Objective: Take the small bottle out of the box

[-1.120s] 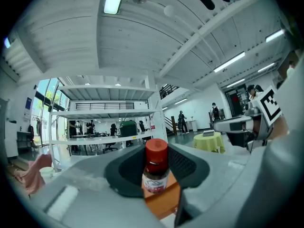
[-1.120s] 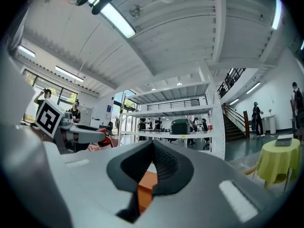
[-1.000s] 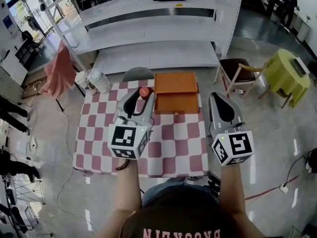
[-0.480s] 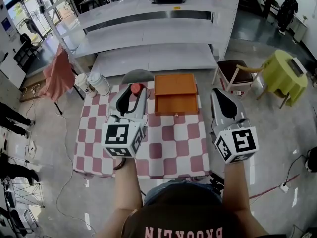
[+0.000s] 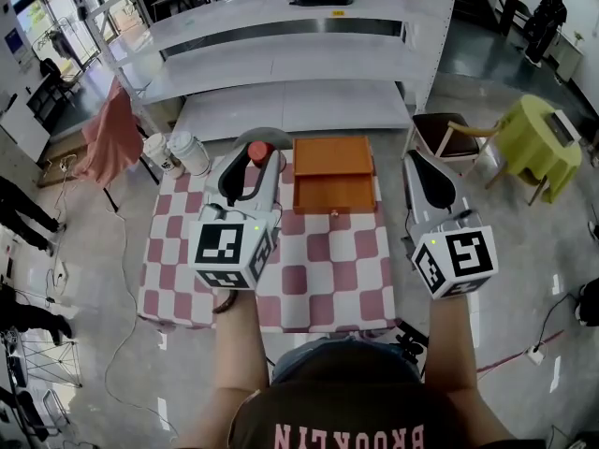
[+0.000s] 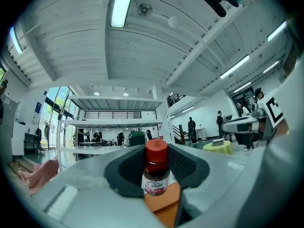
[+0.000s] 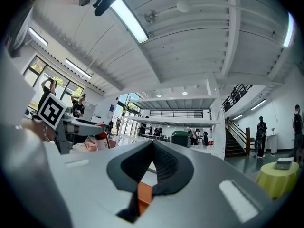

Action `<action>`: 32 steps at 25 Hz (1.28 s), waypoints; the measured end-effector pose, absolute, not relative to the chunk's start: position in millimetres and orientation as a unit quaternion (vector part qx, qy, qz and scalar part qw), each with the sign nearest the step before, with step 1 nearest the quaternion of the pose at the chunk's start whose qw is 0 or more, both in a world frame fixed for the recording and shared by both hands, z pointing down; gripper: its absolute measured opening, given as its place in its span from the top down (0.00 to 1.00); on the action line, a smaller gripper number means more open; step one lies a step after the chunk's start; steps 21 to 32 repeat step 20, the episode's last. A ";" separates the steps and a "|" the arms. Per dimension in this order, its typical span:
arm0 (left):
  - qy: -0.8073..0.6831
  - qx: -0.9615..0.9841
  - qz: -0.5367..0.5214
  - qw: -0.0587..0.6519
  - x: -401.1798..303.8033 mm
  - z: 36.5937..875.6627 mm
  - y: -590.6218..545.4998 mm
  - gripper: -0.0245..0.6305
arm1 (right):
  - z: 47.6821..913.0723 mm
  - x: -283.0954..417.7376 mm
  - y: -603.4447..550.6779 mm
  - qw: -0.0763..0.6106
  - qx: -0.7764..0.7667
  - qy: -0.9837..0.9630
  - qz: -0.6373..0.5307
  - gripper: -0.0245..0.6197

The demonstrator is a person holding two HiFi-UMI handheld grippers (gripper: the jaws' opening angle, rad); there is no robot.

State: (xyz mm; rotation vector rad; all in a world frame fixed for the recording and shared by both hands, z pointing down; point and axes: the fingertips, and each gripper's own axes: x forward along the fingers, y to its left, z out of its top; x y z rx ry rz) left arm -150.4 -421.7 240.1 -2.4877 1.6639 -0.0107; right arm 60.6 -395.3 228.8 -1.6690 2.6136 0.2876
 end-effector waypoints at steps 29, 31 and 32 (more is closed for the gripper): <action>0.553 -0.827 0.014 0.095 -152.6 216.3 -412.4 0.74 | 213.1 56.0 -390.2 0.011 -0.531 0.839 0.116 0.96; 0.553 -0.827 0.014 0.095 -152.6 216.3 -412.4 0.74 | 213.1 56.0 -390.2 0.011 -0.531 0.839 0.116 0.96; 0.553 -0.827 0.014 0.095 -152.6 216.3 -412.4 0.74 | 213.1 56.0 -390.2 0.011 -0.531 0.839 0.116 0.96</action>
